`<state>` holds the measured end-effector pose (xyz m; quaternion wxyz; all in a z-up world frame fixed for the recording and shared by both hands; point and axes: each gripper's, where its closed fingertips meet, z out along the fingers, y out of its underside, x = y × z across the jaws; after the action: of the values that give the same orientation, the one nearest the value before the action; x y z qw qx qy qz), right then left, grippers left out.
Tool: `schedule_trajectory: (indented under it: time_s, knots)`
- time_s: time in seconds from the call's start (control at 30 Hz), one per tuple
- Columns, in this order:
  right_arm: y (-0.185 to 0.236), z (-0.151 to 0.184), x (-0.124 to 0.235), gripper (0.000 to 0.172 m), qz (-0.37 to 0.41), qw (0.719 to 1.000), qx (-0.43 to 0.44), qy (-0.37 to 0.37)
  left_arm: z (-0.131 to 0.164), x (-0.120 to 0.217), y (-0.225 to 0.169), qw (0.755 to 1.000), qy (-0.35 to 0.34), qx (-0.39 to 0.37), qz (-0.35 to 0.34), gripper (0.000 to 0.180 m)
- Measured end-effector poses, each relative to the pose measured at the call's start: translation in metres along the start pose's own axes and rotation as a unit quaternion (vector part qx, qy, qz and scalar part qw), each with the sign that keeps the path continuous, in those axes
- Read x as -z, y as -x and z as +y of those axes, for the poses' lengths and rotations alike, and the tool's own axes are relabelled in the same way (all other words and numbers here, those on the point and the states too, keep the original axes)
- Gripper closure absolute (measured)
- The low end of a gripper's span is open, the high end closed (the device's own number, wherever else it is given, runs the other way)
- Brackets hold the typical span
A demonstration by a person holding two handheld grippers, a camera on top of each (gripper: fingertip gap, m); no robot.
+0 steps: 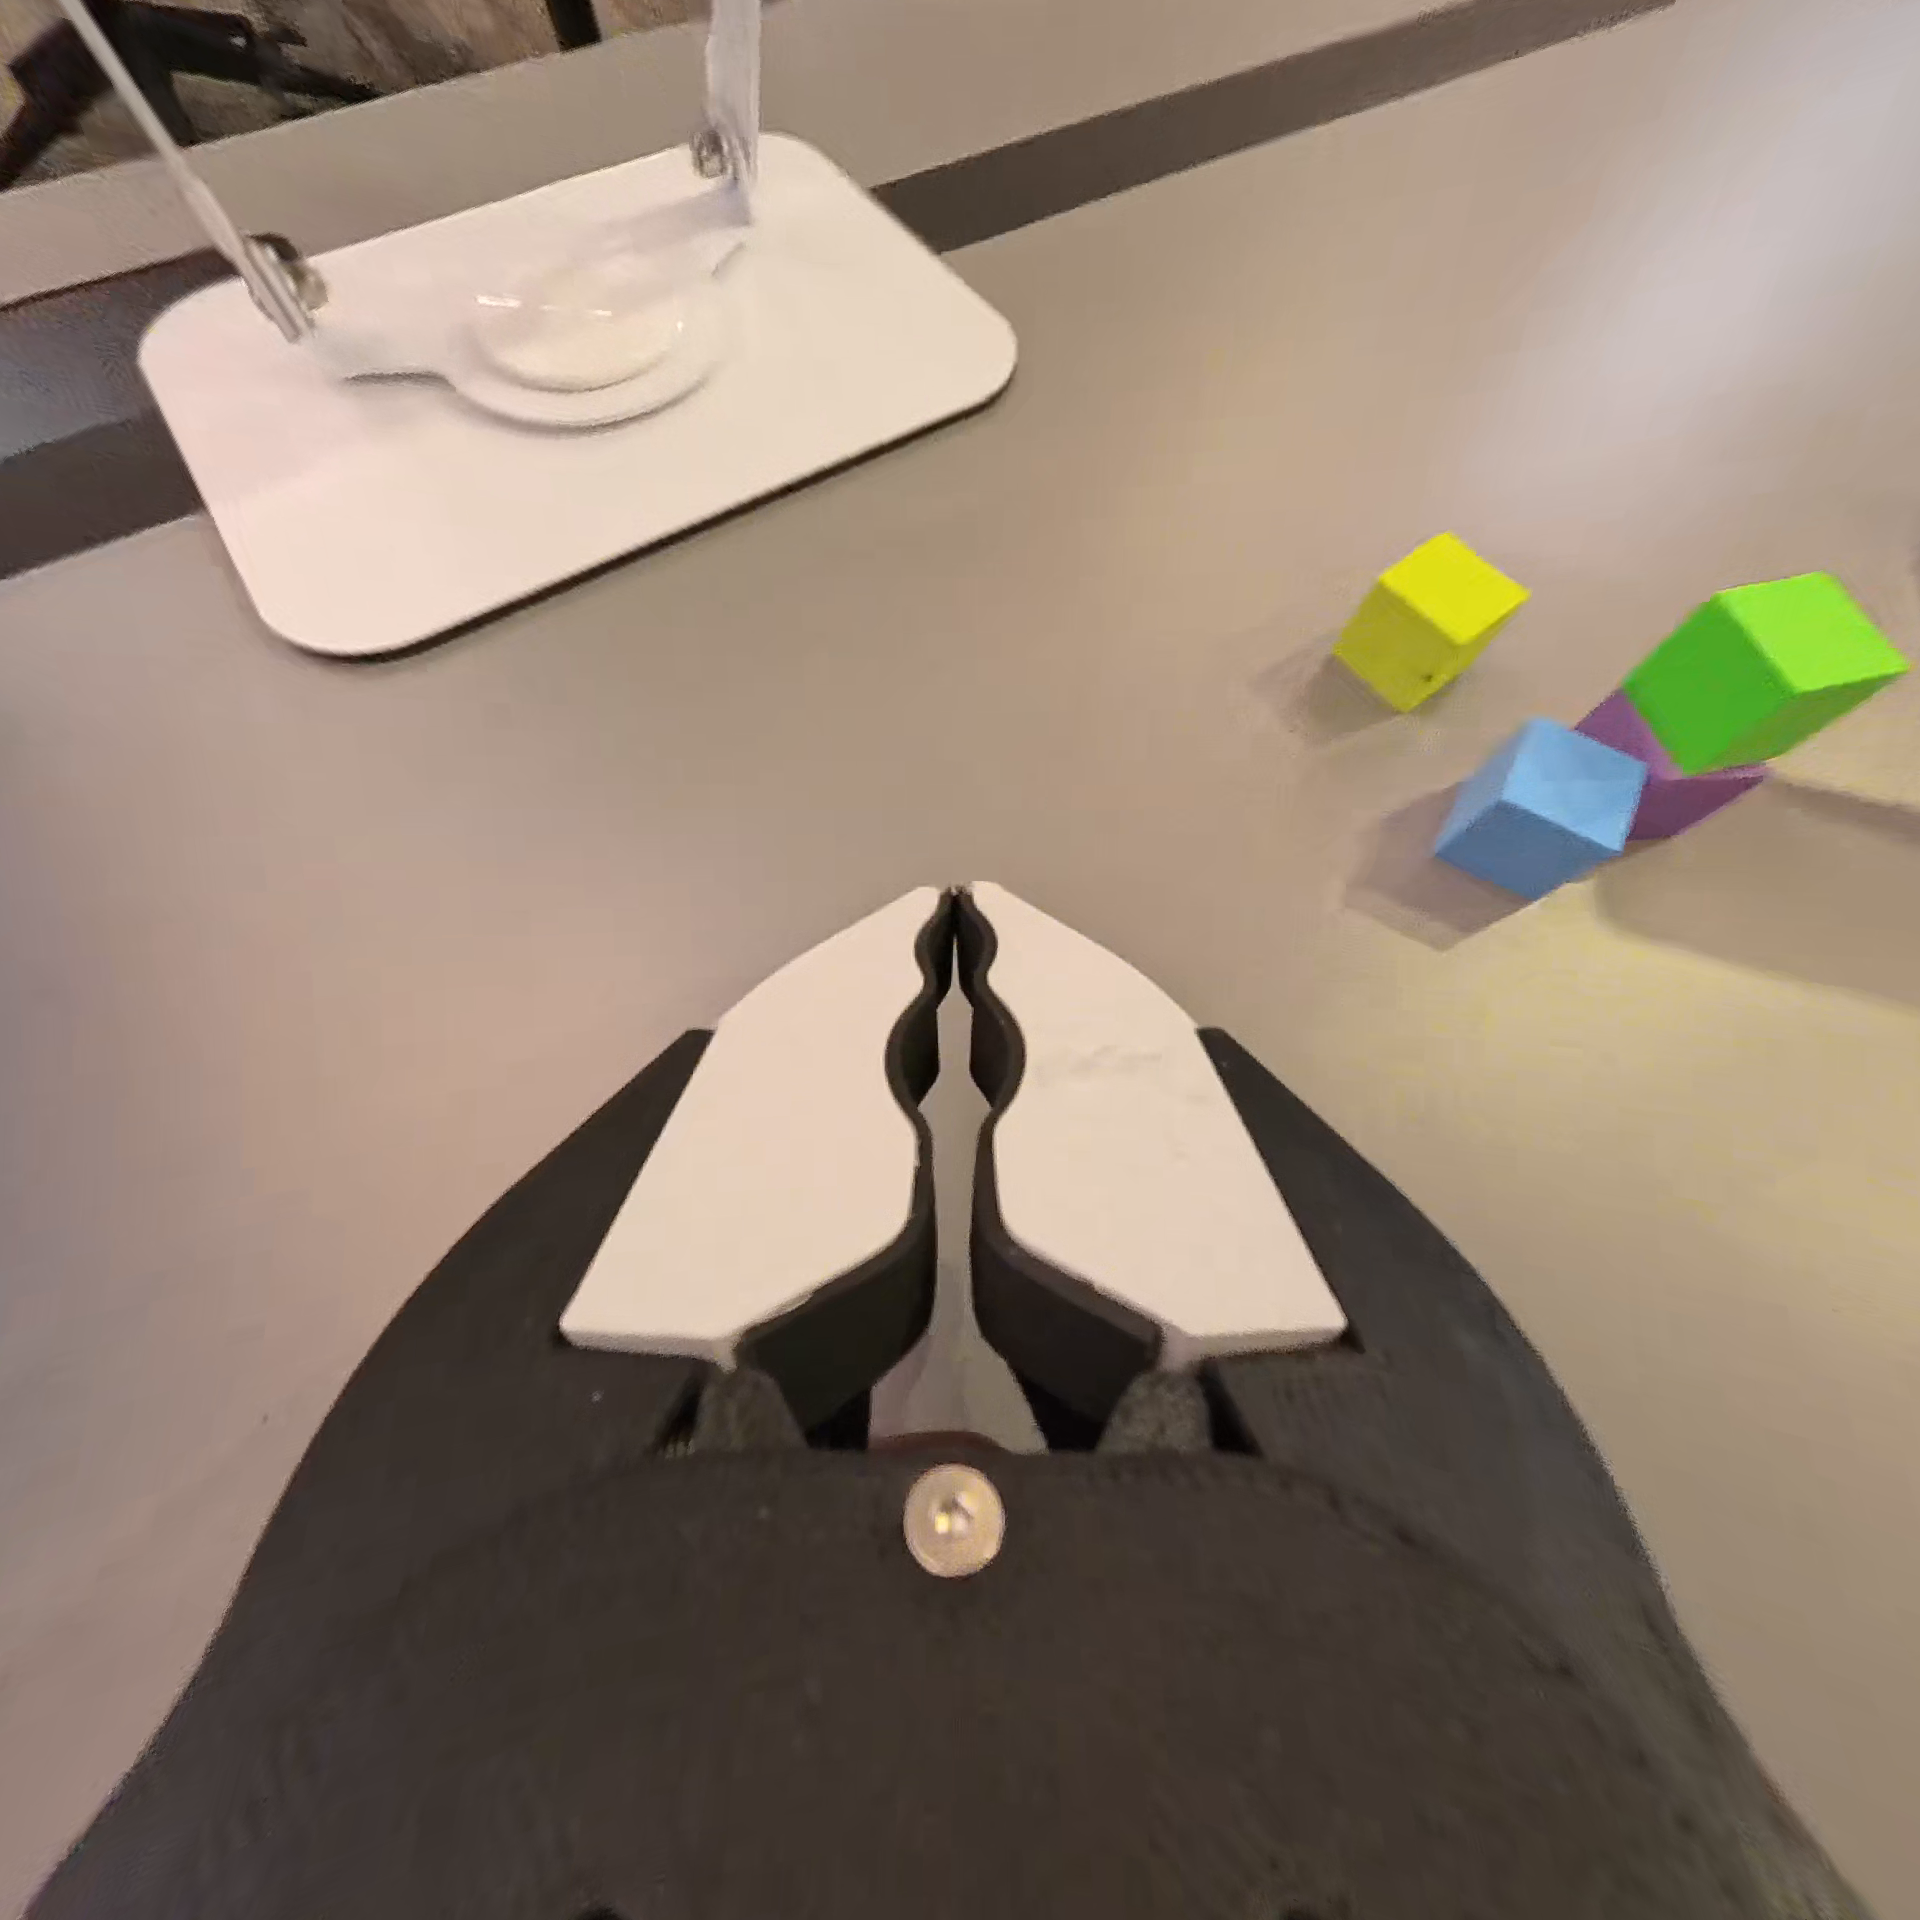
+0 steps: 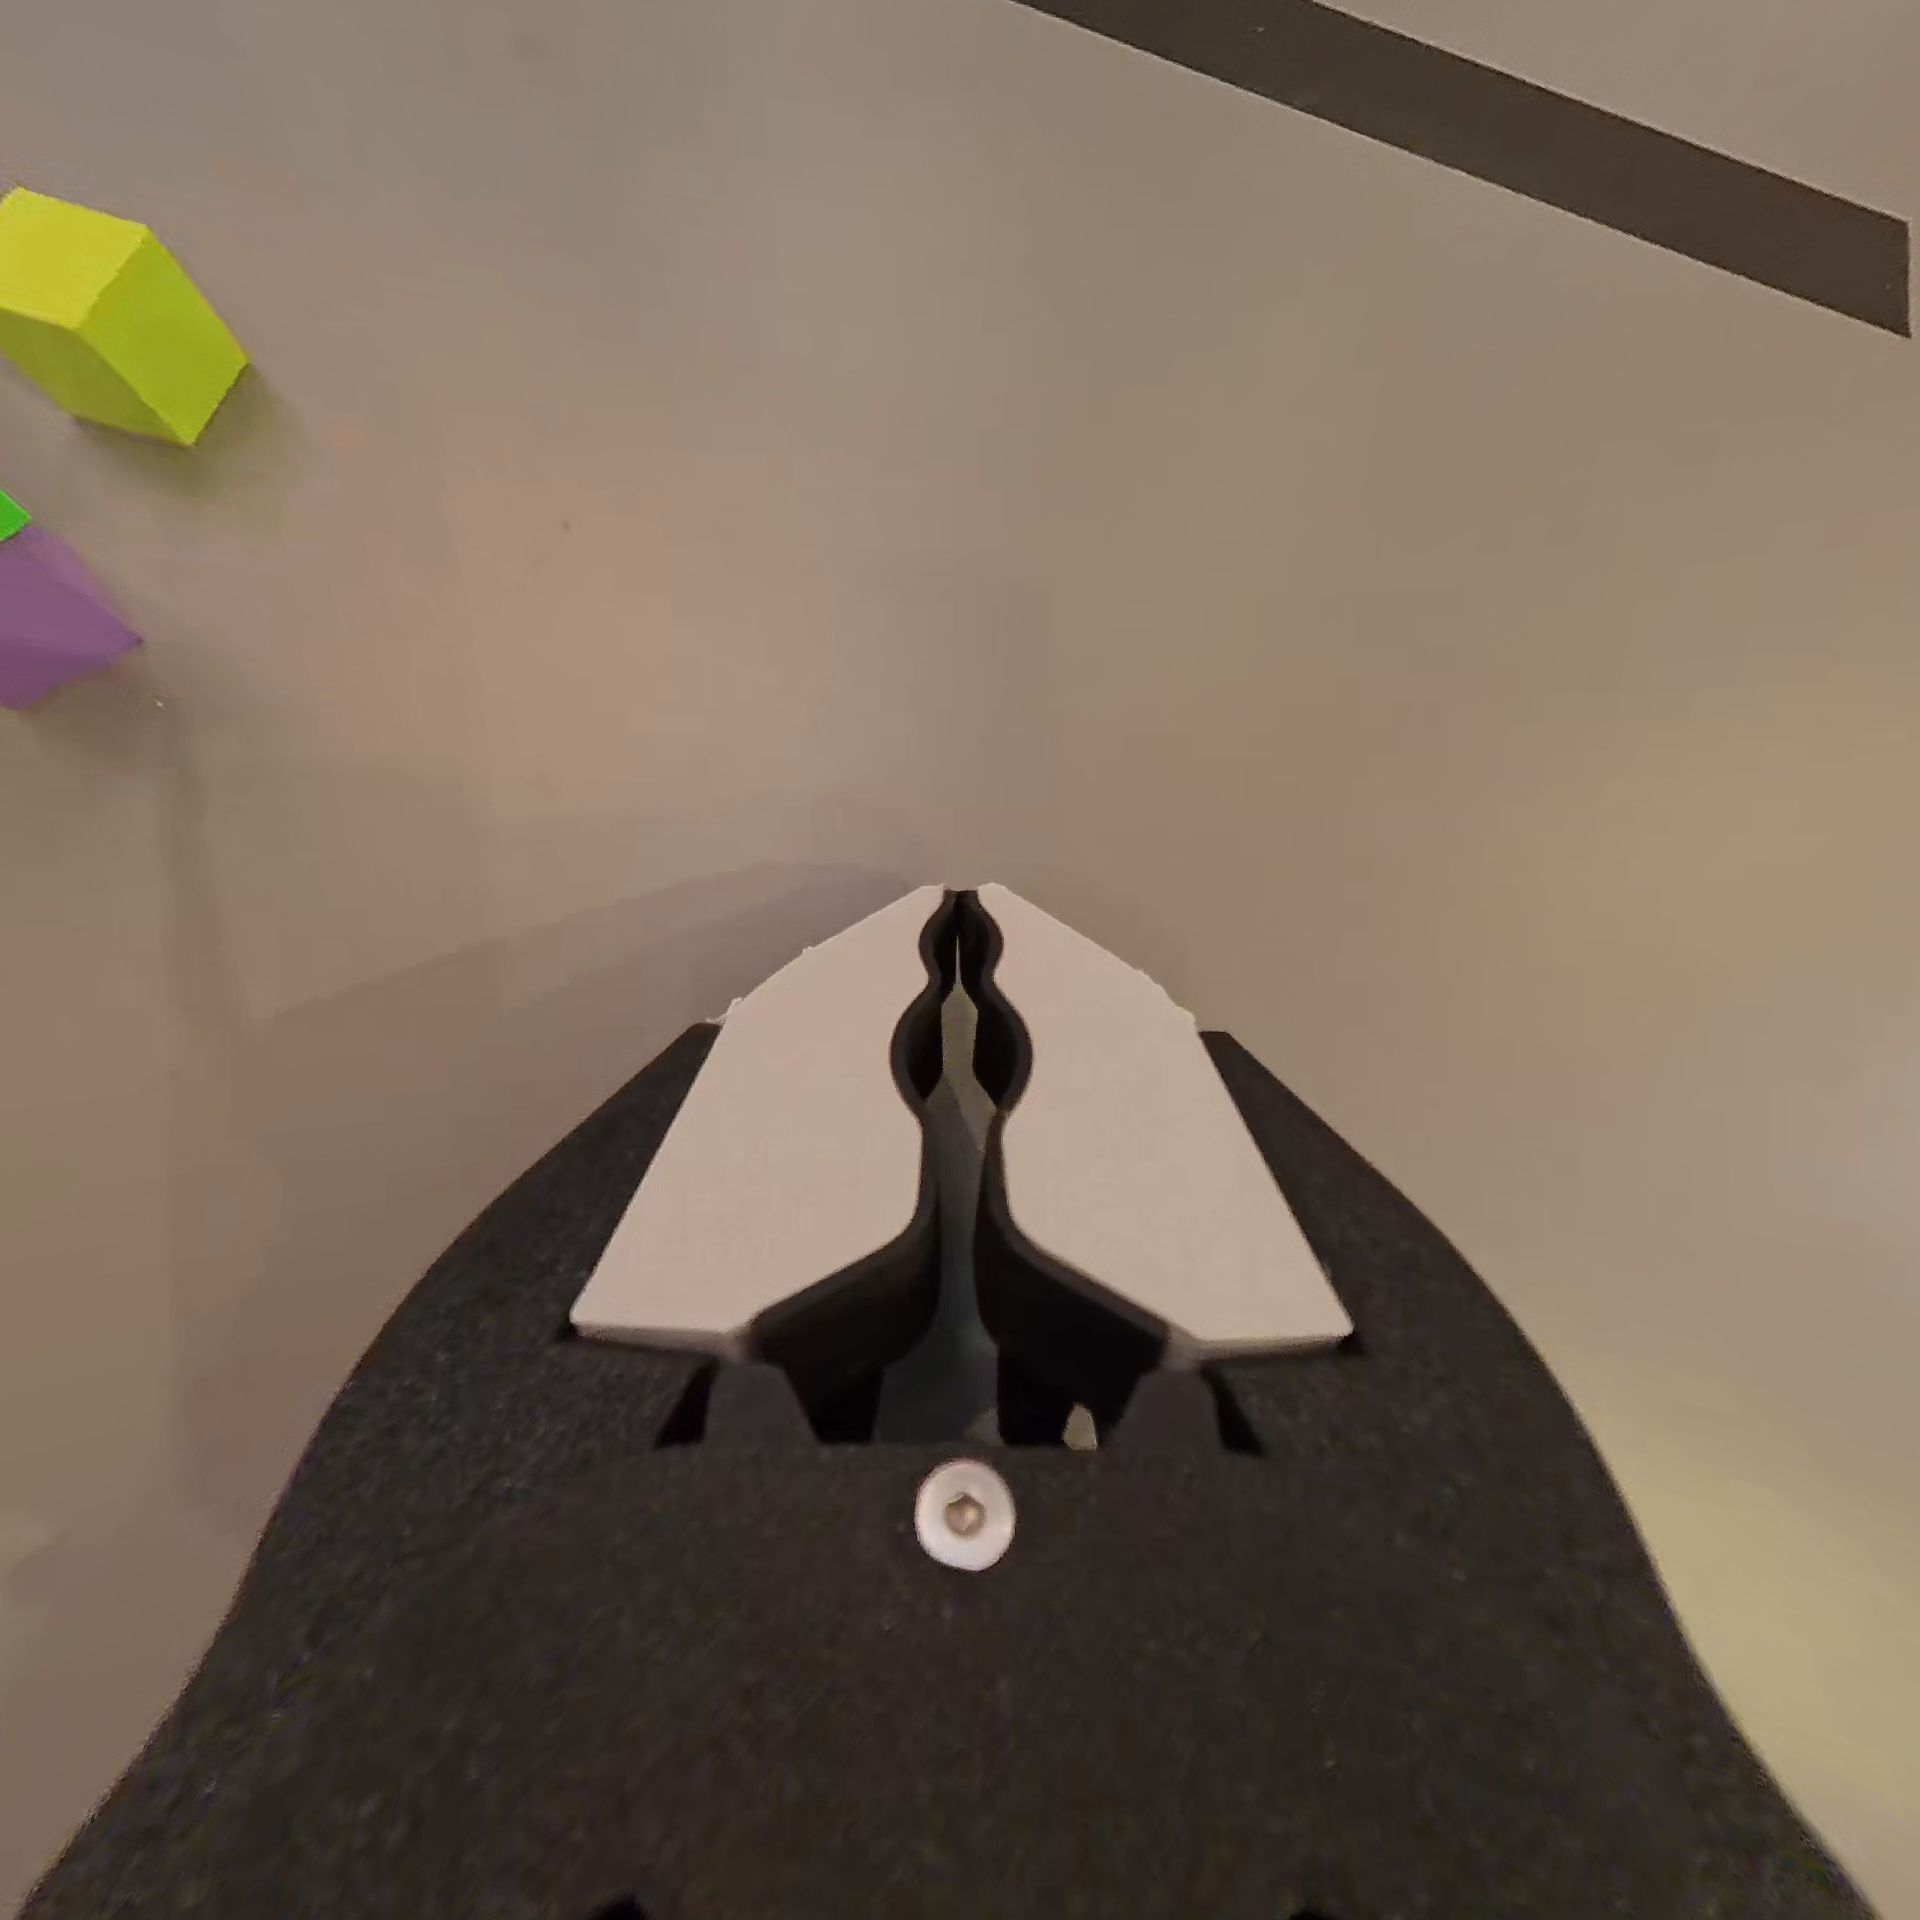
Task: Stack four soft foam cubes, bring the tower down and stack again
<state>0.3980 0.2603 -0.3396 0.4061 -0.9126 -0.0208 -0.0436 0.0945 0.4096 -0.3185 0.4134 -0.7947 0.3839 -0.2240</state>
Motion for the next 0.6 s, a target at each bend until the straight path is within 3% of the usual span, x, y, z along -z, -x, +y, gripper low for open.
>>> schedule_trajectory:
  time_s: [0.17,0.47,0.6]
  knots:
    - [0.006,0.001,-0.002,0.172,-0.002,1.000,0.014,0.006,-0.002,0.002,-0.003,1.000,-0.005,-0.005,0.004,0.180]
    - [0.007,0.002,-0.005,0.172,0.000,1.000,0.021,0.015,-0.025,-0.042,-0.141,0.985,0.028,-0.152,0.073,0.180]
    - [0.006,0.002,-0.005,0.172,-0.001,1.000,0.023,0.014,-0.036,-0.043,-0.189,0.970,-0.008,-0.216,0.114,0.180]
